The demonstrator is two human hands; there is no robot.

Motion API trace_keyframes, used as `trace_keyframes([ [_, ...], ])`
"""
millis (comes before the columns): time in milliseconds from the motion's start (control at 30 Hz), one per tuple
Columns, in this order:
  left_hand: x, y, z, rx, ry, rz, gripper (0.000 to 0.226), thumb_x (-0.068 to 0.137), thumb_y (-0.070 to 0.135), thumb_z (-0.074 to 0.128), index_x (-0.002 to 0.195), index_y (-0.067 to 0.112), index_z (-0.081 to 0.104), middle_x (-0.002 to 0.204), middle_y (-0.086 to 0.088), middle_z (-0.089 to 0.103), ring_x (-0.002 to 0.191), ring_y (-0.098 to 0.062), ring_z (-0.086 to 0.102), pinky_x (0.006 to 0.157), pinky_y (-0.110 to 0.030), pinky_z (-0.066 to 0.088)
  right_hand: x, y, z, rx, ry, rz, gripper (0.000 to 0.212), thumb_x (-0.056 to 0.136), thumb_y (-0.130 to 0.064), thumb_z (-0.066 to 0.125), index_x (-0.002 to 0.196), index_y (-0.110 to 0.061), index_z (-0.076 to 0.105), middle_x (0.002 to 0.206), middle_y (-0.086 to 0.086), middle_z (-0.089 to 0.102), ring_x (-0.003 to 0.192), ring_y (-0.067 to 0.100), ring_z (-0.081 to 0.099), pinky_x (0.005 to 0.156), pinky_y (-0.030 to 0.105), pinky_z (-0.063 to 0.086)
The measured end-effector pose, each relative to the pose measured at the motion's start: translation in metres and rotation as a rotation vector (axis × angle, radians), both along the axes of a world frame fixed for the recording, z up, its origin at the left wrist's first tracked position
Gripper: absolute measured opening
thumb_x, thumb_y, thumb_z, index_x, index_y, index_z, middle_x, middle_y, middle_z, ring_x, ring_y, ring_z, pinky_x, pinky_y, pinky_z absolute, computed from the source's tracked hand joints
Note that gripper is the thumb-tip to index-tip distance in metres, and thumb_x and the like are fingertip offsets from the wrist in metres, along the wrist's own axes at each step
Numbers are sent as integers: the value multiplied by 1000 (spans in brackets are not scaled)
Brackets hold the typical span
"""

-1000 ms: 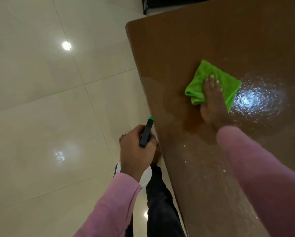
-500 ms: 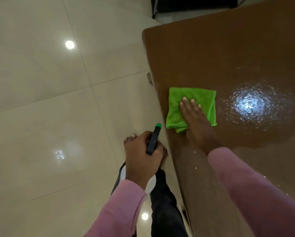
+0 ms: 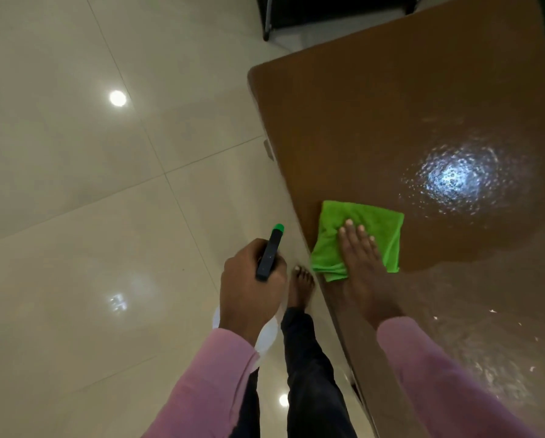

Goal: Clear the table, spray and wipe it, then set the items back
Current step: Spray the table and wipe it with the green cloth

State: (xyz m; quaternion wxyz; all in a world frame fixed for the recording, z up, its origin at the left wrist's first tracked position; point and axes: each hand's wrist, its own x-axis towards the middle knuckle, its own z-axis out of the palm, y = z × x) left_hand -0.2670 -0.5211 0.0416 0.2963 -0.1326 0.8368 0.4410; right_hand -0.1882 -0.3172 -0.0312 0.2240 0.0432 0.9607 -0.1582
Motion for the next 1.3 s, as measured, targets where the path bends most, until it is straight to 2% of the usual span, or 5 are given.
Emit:
trace_keyframes([
  [167, -17, 9, -4, 2, 35, -61, 16, 88, 16, 60, 72, 18, 59, 58, -2, 58, 51, -23, 53, 47, -30, 38, -70, -24, -5, 61, -25, -512, 85, 74, -4, 45, 151, -4, 9, 160, 12, 1, 146, 37, -5, 118, 45, -4],
  [367, -37, 34, -1, 21, 48, -179, 23, 87, 18, 63, 66, 18, 54, 51, 2, 51, 47, -23, 48, 47, -31, 38, 1, -63, -9, -54, 43, -229, 75, 81, -17, 33, 152, -13, 10, 160, 3, 1, 148, 26, -2, 120, 40, -2],
  [633, -62, 82, -3, 19, 79, -422, 17, 88, 26, 64, 74, 16, 60, 57, -4, 59, 53, -30, 59, 54, -45, 52, -22, -60, -3, -72, 10, -1071, 83, 76, -14, 35, 153, -11, 6, 157, 2, -12, 144, 27, -21, 118, 40, -14],
  [800, -64, 117, 7, -41, 144, -706, 26, 88, 20, 66, 66, 21, 54, 52, 0, 53, 47, -14, 51, 48, -27, 41, -6, -84, -10, -126, 70, -591, 75, 84, -10, 40, 153, -17, 14, 161, 0, 4, 148, 25, -5, 120, 43, 0],
  [1300, -46, 223, 34, 18, 56, -1487, 8, 88, 32, 64, 86, 24, 62, 68, 7, 62, 61, -13, 59, 54, -28, 46, -9, -85, 20, -140, -1, -882, 67, 58, -29, 76, 122, -16, 63, 124, 0, 64, 125, 23, 53, 108, 47, 38],
])
